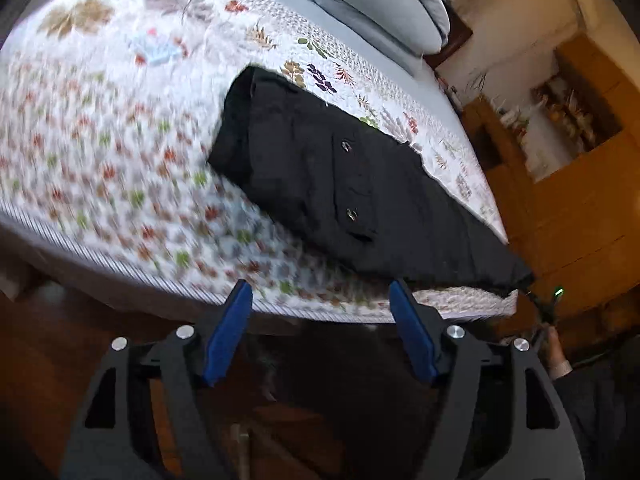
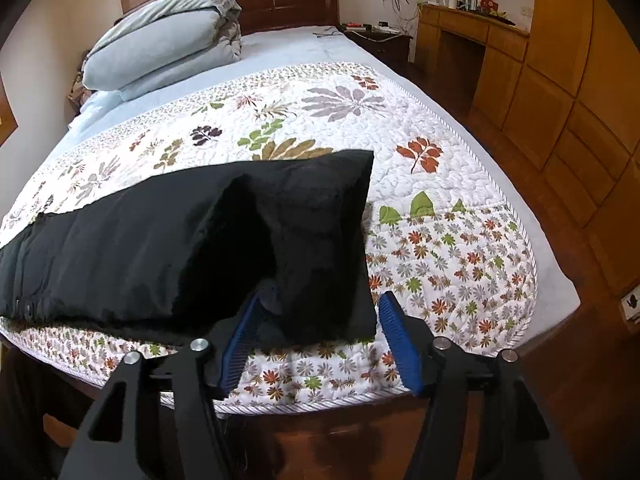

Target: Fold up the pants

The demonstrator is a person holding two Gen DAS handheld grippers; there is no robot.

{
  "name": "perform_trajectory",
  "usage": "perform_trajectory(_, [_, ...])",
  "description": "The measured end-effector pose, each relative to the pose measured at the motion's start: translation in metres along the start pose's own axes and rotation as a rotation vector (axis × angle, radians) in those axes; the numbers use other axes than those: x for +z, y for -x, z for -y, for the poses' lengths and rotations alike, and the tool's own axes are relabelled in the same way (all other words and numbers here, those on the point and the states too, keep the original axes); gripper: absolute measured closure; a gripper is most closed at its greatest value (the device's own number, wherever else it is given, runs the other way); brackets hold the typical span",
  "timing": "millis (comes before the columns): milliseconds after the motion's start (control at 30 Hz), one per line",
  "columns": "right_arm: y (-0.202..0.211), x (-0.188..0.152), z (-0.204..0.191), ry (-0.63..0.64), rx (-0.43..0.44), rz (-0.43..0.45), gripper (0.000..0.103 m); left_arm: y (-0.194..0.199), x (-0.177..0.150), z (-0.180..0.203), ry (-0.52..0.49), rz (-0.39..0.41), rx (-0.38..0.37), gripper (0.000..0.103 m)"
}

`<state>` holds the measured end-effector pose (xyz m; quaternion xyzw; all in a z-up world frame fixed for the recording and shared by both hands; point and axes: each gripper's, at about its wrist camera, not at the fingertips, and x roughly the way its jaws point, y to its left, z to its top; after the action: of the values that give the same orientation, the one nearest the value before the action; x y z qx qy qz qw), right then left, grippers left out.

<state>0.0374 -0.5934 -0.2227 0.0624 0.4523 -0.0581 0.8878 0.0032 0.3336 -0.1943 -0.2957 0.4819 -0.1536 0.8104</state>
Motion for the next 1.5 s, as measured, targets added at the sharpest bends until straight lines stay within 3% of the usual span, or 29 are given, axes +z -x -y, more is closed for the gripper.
perform_trajectory(67, [-0.003,0.0,-0.003,-0.009,-0.003,-0.005,0.041,-0.012,-0.006,0.003,0.039,-0.003,-0.057,0.03])
perform_trajectory(133, [-0.003,0.001,-0.006,-0.02,0.007,-0.003,0.041,-0.025,-0.007,0.013,0.006,0.004,-0.045,0.013])
perform_trajectory(200, [0.0,0.0,-0.008,-0.02,0.004,-0.009,0.029,-0.042,-0.004,0.022,-0.015,0.013,-0.014,0.012])
perform_trajectory(367, [0.012,-0.003,-0.009,-0.029,-0.02,-0.02,0.017,-0.081,0.009,0.019,0.024,0.016,0.118,0.011])
perform_trajectory(533, [0.024,-0.007,-0.004,-0.067,-0.017,-0.011,0.017,-0.091,0.019,0.023,0.057,0.104,0.071,0.014])
perform_trajectory(567, [0.025,-0.008,-0.005,-0.063,-0.02,-0.014,0.016,-0.09,0.022,0.025,0.055,0.117,0.057,0.016])
perform_trajectory(600, [0.025,-0.009,-0.006,-0.056,-0.024,-0.017,0.016,-0.089,0.026,0.028,0.06,0.135,0.053,0.025])
perform_trajectory(633, [0.024,-0.01,-0.007,-0.05,-0.029,-0.019,0.016,-0.088,0.03,0.027,0.071,0.141,0.071,0.047])
perform_trajectory(667, [0.024,-0.01,-0.008,-0.051,-0.027,-0.017,0.016,-0.089,0.035,0.025,0.087,0.137,0.092,0.061])
perform_trajectory(700, [0.023,-0.01,-0.009,-0.058,-0.02,-0.012,0.016,-0.091,0.039,0.021,0.109,0.14,0.1,0.088])
perform_trajectory(800, [0.022,-0.009,-0.011,-0.074,-0.003,-0.003,0.016,-0.095,0.053,0.012,0.144,0.136,0.102,0.092])
perform_trajectory(1000, [0.022,-0.008,-0.017,-0.086,0.019,0.006,0.016,-0.091,0.088,0.02,0.065,0.204,0.185,0.093])
perform_trajectory(1133, [0.024,-0.009,-0.017,-0.103,0.043,0.019,0.016,-0.105,0.09,0.004,0.085,0.12,0.225,0.087])
perform_trajectory(1200, [0.025,-0.012,-0.009,-0.151,0.078,0.026,0.016,-0.094,0.085,0.006,0.112,0.155,0.204,0.078])
perform_trajectory(1267, [0.027,-0.014,0.0,-0.212,0.11,0.037,0.016,-0.078,0.075,0.006,0.105,0.191,0.205,0.059])
perform_trajectory(1333, [0.032,-0.018,0.014,-0.29,0.143,0.057,0.016,-0.06,0.066,0.016,0.084,0.229,0.255,0.041])
perform_trajectory(1400, [0.035,-0.023,0.029,-0.38,0.19,0.077,0.016,-0.045,0.06,0.029,0.054,0.255,0.307,0.04])
perform_trajectory(1500, [0.035,-0.032,0.043,-0.5,0.285,0.08,0.016,-0.027,0.054,0.064,-0.017,0.321,0.339,0.025])
